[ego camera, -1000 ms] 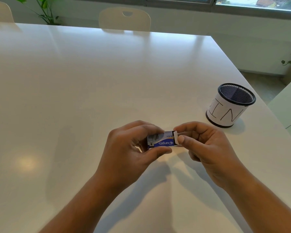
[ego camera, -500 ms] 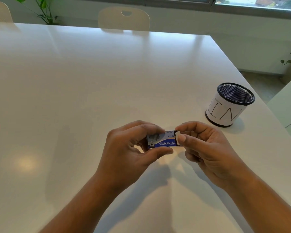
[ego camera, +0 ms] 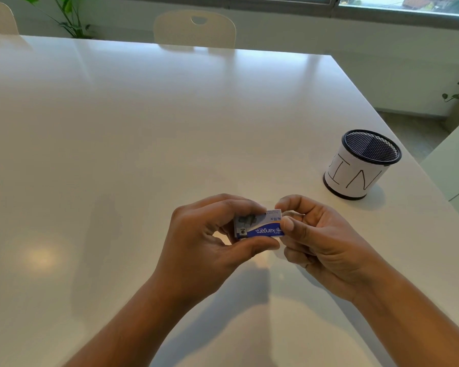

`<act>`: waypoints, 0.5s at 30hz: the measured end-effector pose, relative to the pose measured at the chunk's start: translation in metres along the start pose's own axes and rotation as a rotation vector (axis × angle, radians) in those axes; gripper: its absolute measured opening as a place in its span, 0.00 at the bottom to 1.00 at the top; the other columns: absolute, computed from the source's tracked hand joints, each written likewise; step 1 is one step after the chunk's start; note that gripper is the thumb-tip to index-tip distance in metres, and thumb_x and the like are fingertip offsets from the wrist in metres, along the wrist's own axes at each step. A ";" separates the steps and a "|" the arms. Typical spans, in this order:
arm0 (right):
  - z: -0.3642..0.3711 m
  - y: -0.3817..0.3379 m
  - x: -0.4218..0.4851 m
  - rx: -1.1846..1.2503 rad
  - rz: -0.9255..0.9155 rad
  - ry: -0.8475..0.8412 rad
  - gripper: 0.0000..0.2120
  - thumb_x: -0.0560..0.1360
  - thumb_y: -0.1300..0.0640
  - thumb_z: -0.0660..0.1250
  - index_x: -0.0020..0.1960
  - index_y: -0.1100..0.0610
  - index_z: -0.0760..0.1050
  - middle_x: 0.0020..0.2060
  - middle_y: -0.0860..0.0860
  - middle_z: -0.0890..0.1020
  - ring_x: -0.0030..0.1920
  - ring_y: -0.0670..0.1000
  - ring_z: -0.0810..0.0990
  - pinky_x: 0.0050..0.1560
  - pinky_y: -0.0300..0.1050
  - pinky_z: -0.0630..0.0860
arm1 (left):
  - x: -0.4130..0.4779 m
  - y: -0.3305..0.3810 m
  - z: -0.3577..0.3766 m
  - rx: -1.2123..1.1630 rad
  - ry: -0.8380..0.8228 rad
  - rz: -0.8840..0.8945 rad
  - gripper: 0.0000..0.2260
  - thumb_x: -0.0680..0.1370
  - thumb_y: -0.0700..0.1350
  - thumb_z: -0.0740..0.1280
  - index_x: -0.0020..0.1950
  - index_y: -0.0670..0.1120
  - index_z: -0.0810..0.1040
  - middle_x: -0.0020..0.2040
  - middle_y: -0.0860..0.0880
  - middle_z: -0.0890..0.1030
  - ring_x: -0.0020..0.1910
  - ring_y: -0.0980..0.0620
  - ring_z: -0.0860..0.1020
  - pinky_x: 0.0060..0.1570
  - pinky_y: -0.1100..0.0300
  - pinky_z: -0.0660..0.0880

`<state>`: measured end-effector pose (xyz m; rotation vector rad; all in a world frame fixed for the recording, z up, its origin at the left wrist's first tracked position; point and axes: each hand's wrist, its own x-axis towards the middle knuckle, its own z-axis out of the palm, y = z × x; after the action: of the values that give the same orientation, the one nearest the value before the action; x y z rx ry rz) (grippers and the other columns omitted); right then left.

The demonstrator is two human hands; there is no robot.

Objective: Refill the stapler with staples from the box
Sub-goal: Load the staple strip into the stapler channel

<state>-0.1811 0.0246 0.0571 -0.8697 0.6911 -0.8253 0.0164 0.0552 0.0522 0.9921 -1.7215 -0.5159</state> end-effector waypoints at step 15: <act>0.009 0.001 -0.002 -0.397 -0.332 0.200 0.16 0.60 0.56 0.77 0.46 0.58 0.82 0.42 0.54 0.88 0.27 0.49 0.64 0.28 0.31 0.72 | 0.003 -0.003 -0.002 -0.139 -0.029 -0.245 0.12 0.71 0.47 0.77 0.51 0.53 0.79 0.52 0.56 0.85 0.41 0.50 0.84 0.39 0.58 0.83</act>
<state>-0.1749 0.0302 0.0610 -1.2949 0.9193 -1.1019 0.0194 0.0515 0.0520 1.1050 -1.5747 -0.8001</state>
